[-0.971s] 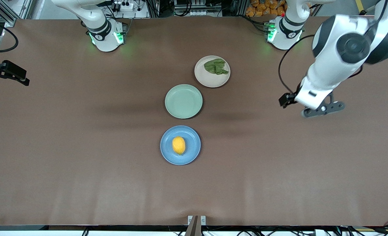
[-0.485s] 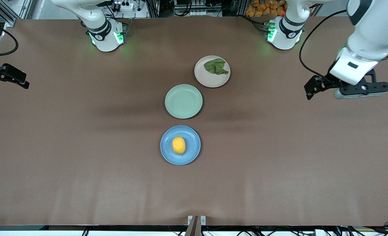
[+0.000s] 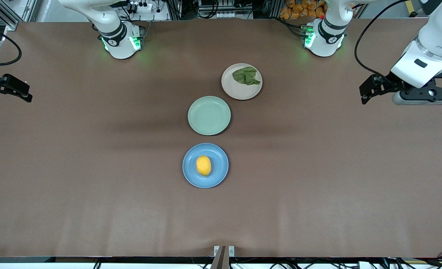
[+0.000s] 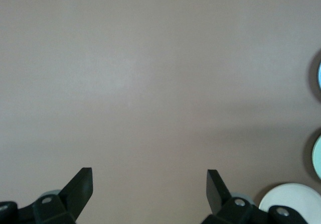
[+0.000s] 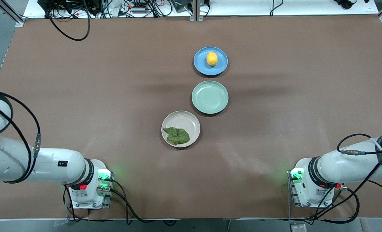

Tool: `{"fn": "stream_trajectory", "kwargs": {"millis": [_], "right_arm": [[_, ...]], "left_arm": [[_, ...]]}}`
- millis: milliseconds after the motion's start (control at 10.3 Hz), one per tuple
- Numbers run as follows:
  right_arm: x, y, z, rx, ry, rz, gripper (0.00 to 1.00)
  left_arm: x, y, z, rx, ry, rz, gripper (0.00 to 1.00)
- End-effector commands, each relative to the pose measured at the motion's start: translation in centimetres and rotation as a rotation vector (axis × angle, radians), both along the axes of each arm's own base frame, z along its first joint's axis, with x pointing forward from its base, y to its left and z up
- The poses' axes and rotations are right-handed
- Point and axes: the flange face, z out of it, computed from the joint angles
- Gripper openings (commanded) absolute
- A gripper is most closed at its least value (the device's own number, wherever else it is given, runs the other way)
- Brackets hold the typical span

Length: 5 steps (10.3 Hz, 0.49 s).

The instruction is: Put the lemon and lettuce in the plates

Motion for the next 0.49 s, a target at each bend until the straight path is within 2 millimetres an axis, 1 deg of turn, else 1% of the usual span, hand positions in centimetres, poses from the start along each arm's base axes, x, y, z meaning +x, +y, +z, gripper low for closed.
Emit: {"fn": "stream_trajectory", "kwargs": {"millis": [0, 97, 194, 388], "right_arm": [[-0.12, 0.22, 0.42, -0.017, 0.0, -0.011, 1.0], [-0.12, 0.22, 0.42, -0.017, 0.0, -0.011, 1.0], [-0.12, 0.22, 0.42, -0.017, 0.0, -0.011, 1.0], [-0.12, 0.16, 0.42, -0.016, 0.0, -0.012, 1.0]], "left_arm": [[0.56, -0.07, 0.99, -0.035, 0.037, -0.031, 1.0], [0.51, -0.03, 1.2, -0.048, 0.036, -0.027, 1.0], [0.42, -0.12, 1.82, -0.051, 0.027, -0.029, 1.0], [0.17, -0.17, 1.96, -0.056, 0.041, -0.029, 1.0]]}}
